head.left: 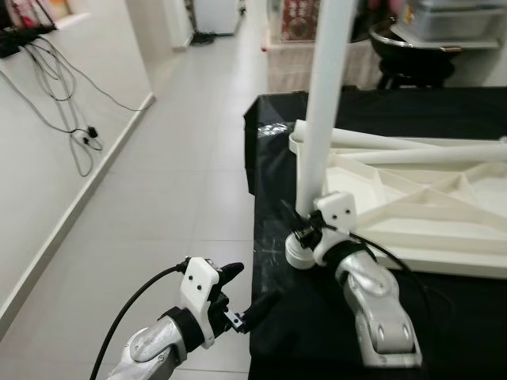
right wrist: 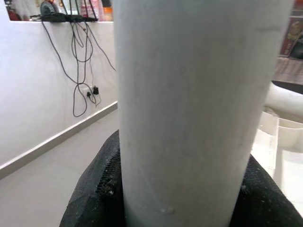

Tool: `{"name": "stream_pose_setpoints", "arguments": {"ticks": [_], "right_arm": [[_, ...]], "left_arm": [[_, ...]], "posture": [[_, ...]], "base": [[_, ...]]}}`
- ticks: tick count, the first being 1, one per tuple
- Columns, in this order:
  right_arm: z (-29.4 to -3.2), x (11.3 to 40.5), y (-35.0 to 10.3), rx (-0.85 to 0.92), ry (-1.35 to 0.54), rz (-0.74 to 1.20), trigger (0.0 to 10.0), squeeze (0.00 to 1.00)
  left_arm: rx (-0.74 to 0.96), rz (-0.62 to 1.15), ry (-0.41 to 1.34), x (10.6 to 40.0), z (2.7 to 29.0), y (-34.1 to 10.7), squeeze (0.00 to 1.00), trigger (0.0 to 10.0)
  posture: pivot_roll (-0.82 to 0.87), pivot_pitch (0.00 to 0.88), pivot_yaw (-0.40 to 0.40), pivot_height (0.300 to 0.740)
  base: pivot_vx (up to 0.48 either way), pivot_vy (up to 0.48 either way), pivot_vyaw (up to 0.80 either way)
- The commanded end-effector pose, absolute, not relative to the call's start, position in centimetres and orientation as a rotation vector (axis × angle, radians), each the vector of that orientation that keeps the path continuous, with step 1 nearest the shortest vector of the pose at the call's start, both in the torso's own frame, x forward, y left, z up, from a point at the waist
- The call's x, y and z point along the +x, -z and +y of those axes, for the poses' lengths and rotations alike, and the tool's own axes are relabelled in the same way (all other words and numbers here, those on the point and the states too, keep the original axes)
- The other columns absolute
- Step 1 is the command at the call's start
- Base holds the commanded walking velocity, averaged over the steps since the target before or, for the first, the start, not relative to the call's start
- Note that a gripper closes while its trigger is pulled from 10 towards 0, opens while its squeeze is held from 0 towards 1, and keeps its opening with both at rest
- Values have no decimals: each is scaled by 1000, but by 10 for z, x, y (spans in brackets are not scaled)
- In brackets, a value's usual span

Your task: Building children table

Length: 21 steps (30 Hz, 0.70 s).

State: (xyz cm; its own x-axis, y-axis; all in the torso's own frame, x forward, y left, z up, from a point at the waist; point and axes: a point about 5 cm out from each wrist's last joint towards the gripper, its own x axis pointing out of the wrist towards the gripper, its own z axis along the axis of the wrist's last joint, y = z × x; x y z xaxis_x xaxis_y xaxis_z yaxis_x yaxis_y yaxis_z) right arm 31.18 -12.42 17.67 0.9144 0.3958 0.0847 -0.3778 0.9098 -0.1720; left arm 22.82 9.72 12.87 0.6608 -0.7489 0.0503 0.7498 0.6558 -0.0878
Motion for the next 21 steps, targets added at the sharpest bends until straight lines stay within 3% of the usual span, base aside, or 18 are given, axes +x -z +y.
{"name": "stream_pose_setpoints", "arguments": {"ticks": [1,2,3,5,6,7,8,10,11,12,14,15,21], "right_arm": [[-141,316,-153,-182,-345,14,0,0],[-141,316,-153,-182,-345,14,0,0],[-138,319,-158,-167,-395,1,10000,0],[-136,321,-161,-156,-431,-8,10000,0],[-130,321,-165,-136,-498,-13,10000,1000],[-130,321,-165,-136,-498,-13,10000,1000],[-122,321,-174,-113,-623,-40,10000,1000],[-122,321,-174,-113,-623,-40,10000,1000],[-117,323,-185,-154,-813,-65,10000,1000],[-115,325,-193,-199,-971,-71,10000,741],[-116,326,-198,-234,-1057,-67,10000,741],[-118,330,-200,-263,-1101,-46,10000,0],[-121,345,-204,-302,-1221,20,10000,0]], "left_arm": [[-97,11,836,227,99,-124,0,10000],[-97,11,836,227,99,-124,0,10000],[-96,8,829,227,100,-124,0,10000],[-95,7,825,227,100,-124,0,10000],[-94,9,826,227,100,-124,0,10000],[-94,9,826,227,100,-124,0,10000],[-92,11,830,227,100,-124,0,10000],[-92,11,830,227,100,-124,0,10000],[-92,12,835,228,100,-124,0,10000],[-92,12,839,228,99,-124,0,10000],[-92,11,841,228,99,-125,0,10000],[-92,10,840,228,98,-125,0,10000],[-93,6,836,227,97,-126,0,10000]], "posture": [[-60,130,40,740],[-60,130,40,740],[-59,128,40,740],[-56,126,41,740],[-55,124,42,740],[-55,124,42,740],[-51,120,44,740],[-51,120,44,740],[-49,122,48,740],[-43,123,46,740],[-43,123,46,740],[-36,126,39,740],[-29,131,32,740]], "base": [[0,0,0],[0,0,0],[0,0,0],[0,0,0],[0,0,0],[0,0,0],[0,0,0],[0,0,0],[0,0,0],[0,0,0],[0,0,0],[0,0,0],[0,0,0]]}}
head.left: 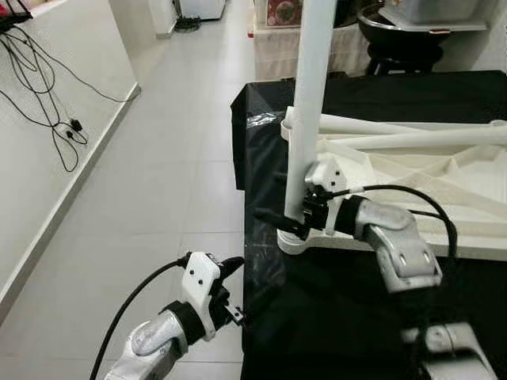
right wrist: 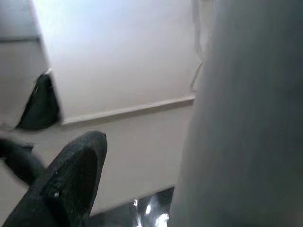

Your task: Building children table

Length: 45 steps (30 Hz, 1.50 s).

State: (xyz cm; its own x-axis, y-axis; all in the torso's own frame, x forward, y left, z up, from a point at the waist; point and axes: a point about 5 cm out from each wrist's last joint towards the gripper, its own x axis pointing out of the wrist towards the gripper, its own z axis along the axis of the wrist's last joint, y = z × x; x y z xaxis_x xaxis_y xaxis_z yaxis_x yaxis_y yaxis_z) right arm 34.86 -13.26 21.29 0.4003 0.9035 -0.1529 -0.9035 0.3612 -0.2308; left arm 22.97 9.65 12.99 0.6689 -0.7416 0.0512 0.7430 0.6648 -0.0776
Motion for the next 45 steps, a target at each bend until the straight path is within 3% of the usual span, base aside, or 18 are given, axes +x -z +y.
{"name": "stream_pose_setpoints", "arguments": {"ticks": [1,8,9,14,21,24,26,27,28,29,30,31,41,42,43,44,45], "right_arm": [[-119,348,-207,-297,-1279,33,10000,0],[-115,352,-212,-292,-1354,50,10000,0],[-115,353,-213,-276,-1382,61,0,0],[-119,355,-212,-265,-1402,62,0,0],[-134,355,-205,-280,-1274,29,0,0],[-148,344,-186,-242,-1014,54,0,0],[-148,344,-186,-242,-1014,54,0,0],[-149,339,-177,-195,-886,63,0,0],[-147,332,-160,-142,-602,76,0,0],[-147,332,-160,-142,-602,76,0,0],[-149,324,-150,-110,-396,93,0,0],[-142,312,-141,-101,-346,102,0,0],[-128,317,-146,-142,-412,62,0,0],[-127,317,-149,-153,-401,61,863,0],[-127,317,-149,-153,-401,61,863,0],[-124,318,-154,-141,-429,47,10000,0],[-124,318,-154,-141,-429,47,10000,0]], "left_arm": [[-93,5,835,227,96,-126,0,10000],[-93,4,834,226,95,-126,0,10000],[-95,3,835,226,93,-126,0,10000],[-98,1,836,226,92,-127,0,10000],[-103,-4,834,225,93,-128,0,10000],[-108,-6,833,225,95,-129,0,10000],[-108,-6,833,225,95,-129,0,10000],[-108,-6,833,225,96,-129,0,10000],[-108,-6,833,225,97,-129,0,10000],[-108,-6,833,225,97,-129,0,10000],[-109,-6,833,225,98,-130,0,10000],[-107,-5,835,225,98,-130,0,10000],[-99,0,835,228,99,-128,0,10000],[-101,-3,828,229,99,-128,0,10000],[-101,-3,828,229,99,-128,0,10000],[-101,-5,822,229,99,-128,0,10000],[-101,-5,822,229,99,-128,0,10000]], "posture": [[-26,133,29,740],[-20,136,29,740],[-23,139,27,740],[-28,142,25,740],[-42,149,22,740],[-57,156,16,740],[-57,156,16,740],[-62,155,14,740],[-69,160,18,740],[-69,160,18,740],[-69,160,18,740],[-61,173,31,740],[-69,154,31,740],[-70,153,32,740],[-70,153,32,740],[-70,153,32,740],[-70,153,32,740]], "base": [[0,0,0],[0,0,0],[0,0,0],[0,0,0],[0,0,0],[0,0,0],[0,0,0],[0,0,0],[0,0,0],[0,0,0],[0,0,0],[0,0,0],[0,0,0],[0,0,0],[0,0,0],[0,0,0],[0,0,0]]}}
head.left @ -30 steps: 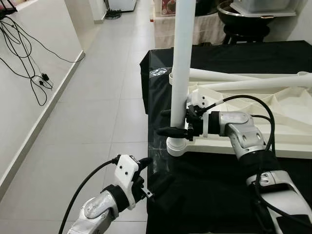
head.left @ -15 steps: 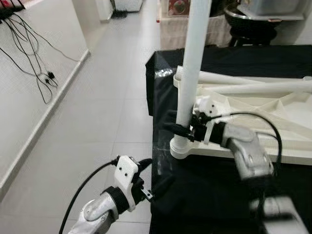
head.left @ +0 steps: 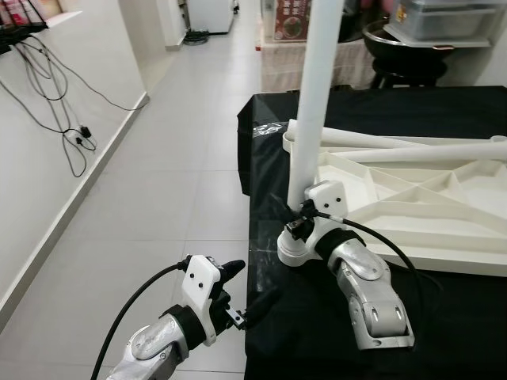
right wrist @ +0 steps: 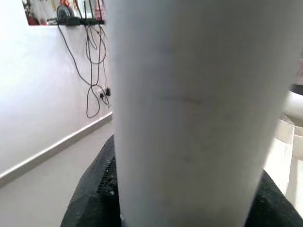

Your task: Building children table

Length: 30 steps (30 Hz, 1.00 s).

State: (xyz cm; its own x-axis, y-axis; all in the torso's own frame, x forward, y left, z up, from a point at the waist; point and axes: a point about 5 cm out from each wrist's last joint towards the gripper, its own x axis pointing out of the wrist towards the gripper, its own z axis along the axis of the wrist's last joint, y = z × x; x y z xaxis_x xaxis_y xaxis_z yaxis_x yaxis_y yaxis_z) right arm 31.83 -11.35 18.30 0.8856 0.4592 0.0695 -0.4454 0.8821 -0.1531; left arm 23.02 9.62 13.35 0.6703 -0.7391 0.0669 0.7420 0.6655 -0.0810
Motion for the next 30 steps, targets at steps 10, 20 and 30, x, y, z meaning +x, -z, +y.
{"name": "stream_pose_setpoints", "arguments": {"ticks": [10,20,30], "right_arm": [[-111,328,-204,-216,-1006,-83,10000,1000],[-114,341,-221,-348,-1340,-10,10000,0],[-120,353,-217,-306,-1402,31,0,0]], "left_arm": [[-102,-3,828,229,98,-128,0,10000],[-104,-3,825,227,95,-127,0,10000],[-104,1,830,225,92,-126,0,10000]], "posture": [[-54,145,28,740],[-41,141,20,740],[-36,138,21,740]], "base": [[0,0,0],[0,0,0],[0,0,0]]}}
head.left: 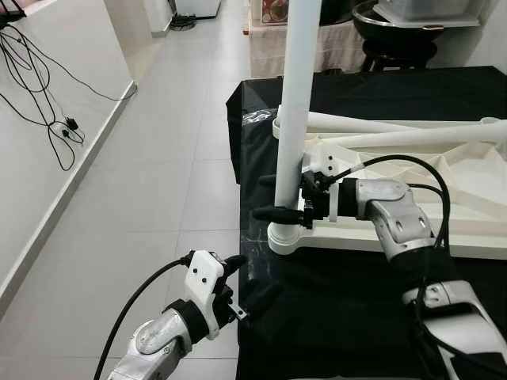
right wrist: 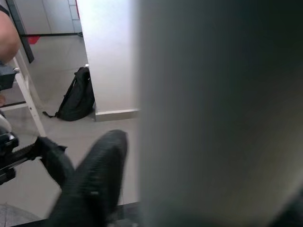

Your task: Building children table

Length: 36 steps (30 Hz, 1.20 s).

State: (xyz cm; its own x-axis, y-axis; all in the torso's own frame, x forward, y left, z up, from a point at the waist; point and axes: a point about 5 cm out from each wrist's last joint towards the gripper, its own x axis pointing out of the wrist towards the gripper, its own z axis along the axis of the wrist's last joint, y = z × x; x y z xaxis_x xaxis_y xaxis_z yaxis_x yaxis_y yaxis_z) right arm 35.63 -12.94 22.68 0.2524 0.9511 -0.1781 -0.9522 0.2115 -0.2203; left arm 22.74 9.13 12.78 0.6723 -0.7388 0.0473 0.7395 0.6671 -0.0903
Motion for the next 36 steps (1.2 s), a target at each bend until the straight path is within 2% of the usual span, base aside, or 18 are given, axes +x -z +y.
{"name": "stream_pose_setpoints", "arguments": {"ticks": [1,5,9,13,15,16,17,21,30,31,33,34,36], "right_arm": [[-120,353,-217,-306,-1404,31,0,0],[-124,353,-215,-302,-1385,29,0,0],[-134,352,-208,-308,-1289,13,0,0],[-147,350,-187,-242,-982,30,0,0],[-150,349,-164,-181,-547,69,0,0],[-152,337,-148,-160,-365,117,0,0],[-151,323,-138,-160,-285,147,0,0],[-133,304,-132,-173,-323,156,0,0],[-125,309,-134,-195,-333,152,0,0],[-124,311,-136,-202,-325,150,3412,0],[-122,310,-138,-209,-300,154,3412,0],[-113,315,-152,-141,-433,95,10000,1000],[-108,320,-163,-81,-541,42,10000,1000]], "left_arm": [[-104,1,830,225,92,-126,0,10000],[-105,1,831,225,92,-126,0,10000],[-107,2,834,225,93,-126,0,10000],[-111,0,832,224,94,-127,0,10000],[-110,0,832,224,96,-128,0,10000],[-109,-1,831,224,97,-128,0,10000],[-108,-1,832,224,97,-129,0,10000],[-105,6,838,226,100,-127,0,10000],[-82,11,846,229,101,-127,0,10000],[-84,10,839,229,101,-127,0,10000],[-85,9,835,229,102,-127,0,10000],[-83,10,836,229,103,-127,0,10000],[-81,11,838,229,104,-127,0,10000]], "posture": [[-36,138,21,740],[-43,137,23,740],[-44,138,23,740],[-55,148,21,740],[-54,151,22,740],[-49,161,31,740],[-47,164,34,740],[-59,146,61,740],[-34,145,54,740],[-33,144,54,740],[-33,144,54,740],[-26,144,55,740],[-25,145,55,740]], "base": [[0,0,0],[0,0,0],[0,0,0],[0,0,0],[0,0,0],[0,0,0],[0,0,0],[0,0,0],[0,0,0],[0,0,0],[0,0,0],[0,0,0],[0,0,0]]}}
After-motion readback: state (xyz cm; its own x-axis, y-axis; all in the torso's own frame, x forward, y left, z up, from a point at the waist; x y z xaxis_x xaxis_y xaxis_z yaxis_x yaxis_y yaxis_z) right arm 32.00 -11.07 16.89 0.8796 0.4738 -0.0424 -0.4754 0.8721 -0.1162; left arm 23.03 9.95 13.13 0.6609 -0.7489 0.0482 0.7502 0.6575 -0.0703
